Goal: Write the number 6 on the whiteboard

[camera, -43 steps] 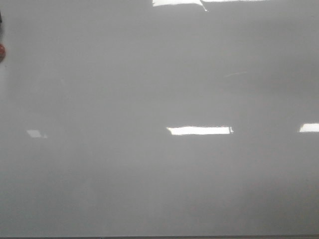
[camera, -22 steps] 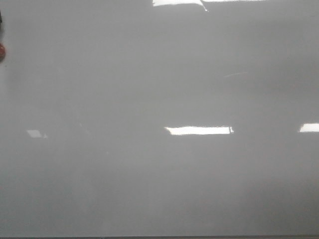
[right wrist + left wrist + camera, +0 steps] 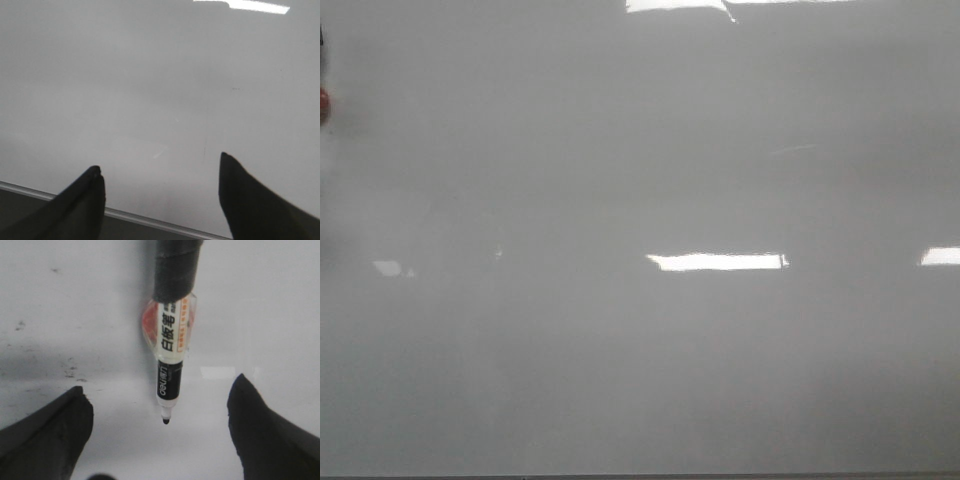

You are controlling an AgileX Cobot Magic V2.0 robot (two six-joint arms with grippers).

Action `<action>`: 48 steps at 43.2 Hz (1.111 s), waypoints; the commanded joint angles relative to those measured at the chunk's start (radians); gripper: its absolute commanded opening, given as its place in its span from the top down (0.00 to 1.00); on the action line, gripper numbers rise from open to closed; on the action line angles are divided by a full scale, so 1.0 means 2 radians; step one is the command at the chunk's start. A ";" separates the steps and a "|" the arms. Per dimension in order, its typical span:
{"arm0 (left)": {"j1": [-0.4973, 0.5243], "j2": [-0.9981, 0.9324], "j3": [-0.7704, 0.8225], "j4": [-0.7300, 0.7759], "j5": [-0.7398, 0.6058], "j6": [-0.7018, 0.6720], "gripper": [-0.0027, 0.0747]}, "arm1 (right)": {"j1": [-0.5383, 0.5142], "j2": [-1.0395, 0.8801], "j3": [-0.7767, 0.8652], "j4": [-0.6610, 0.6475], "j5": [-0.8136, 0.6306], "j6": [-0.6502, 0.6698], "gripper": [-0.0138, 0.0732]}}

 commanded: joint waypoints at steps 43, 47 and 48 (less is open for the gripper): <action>-0.017 0.048 -0.025 0.008 -0.085 0.001 0.59 | 0.000 0.002 -0.016 0.001 -0.028 -0.007 0.26; -0.017 0.057 -0.025 0.008 -0.072 0.001 0.59 | 0.000 0.002 -0.016 0.001 -0.027 -0.007 0.26; -0.017 0.059 -0.025 0.008 -0.071 0.001 0.59 | 0.000 0.002 -0.016 0.001 -0.026 -0.007 0.26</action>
